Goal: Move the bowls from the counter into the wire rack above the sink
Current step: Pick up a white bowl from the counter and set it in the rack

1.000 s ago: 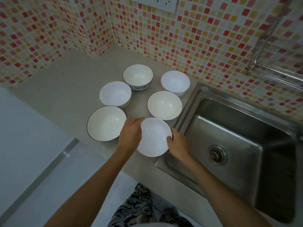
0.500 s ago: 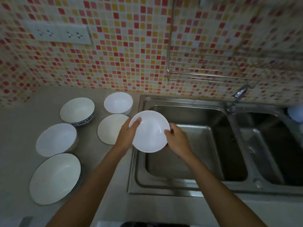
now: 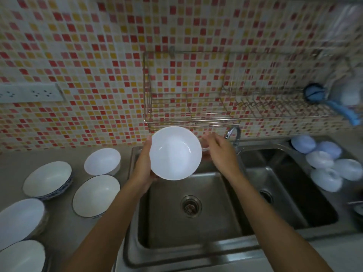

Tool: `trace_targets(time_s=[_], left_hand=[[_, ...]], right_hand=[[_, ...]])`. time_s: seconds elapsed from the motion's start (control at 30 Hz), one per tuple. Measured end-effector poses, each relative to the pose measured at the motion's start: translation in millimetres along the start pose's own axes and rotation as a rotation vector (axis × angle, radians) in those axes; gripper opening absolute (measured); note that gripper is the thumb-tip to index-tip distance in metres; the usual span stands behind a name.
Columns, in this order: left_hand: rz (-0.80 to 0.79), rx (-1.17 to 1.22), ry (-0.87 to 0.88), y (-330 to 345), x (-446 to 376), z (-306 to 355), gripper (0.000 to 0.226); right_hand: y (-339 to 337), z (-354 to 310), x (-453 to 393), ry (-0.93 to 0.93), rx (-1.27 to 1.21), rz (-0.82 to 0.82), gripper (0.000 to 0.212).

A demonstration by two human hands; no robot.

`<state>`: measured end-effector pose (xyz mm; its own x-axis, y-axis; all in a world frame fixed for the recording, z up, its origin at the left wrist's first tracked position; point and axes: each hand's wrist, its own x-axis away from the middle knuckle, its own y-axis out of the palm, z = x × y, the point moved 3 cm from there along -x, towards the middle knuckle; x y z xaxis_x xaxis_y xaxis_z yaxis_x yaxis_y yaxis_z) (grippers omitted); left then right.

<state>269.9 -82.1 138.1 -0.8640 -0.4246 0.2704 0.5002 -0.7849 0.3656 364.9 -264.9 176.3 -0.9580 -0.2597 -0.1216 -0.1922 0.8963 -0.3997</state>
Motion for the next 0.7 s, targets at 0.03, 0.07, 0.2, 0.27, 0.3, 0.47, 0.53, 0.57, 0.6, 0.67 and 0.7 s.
trace_targets(time_s=[0.03,0.07,0.2,0.27,0.3,0.47,0.53,0.57,0.6,0.67,0.7], left_hand=[[-0.051,-0.022,0.036,11,1,7,0.029],[-0.09,-0.043,0.08,20,0,13,0.028],[-0.092,-0.067,0.174,50,-7,36,0.025],[-0.057,-0.097,0.193,65,-10,47,0.026],[-0.037,-0.112,0.207,73,-10,52,0.028],[0.008,-0.189,0.364,110,-19,81,0.037],[0.041,-0.299,0.432,124,-25,90,0.039],[0.077,-0.378,0.474,130,-30,94,0.042],[0.118,-0.465,0.521,137,-36,97,0.046],[0.167,-0.61,0.62,151,-50,103,0.054],[0.165,-0.676,0.68,158,-55,105,0.058]], right_hand=[[-11,-2,-9,-0.043,0.016,0.039,0.041],[-20,-5,-18,-0.094,0.027,0.083,0.039],[-44,-4,-52,-0.276,0.234,0.204,0.028],[-51,5,-68,-0.323,0.389,0.203,0.036],[-54,9,-75,-0.347,0.464,0.186,0.039],[-59,24,-95,-0.447,0.763,0.16,0.052],[-60,27,-103,-0.405,0.832,0.136,0.059],[-60,29,-106,-0.376,0.865,0.119,0.064],[-60,32,-108,-0.363,0.896,0.109,0.067],[-58,36,-110,-0.368,0.93,0.127,0.07],[-57,37,-110,-0.368,0.929,0.14,0.07]])
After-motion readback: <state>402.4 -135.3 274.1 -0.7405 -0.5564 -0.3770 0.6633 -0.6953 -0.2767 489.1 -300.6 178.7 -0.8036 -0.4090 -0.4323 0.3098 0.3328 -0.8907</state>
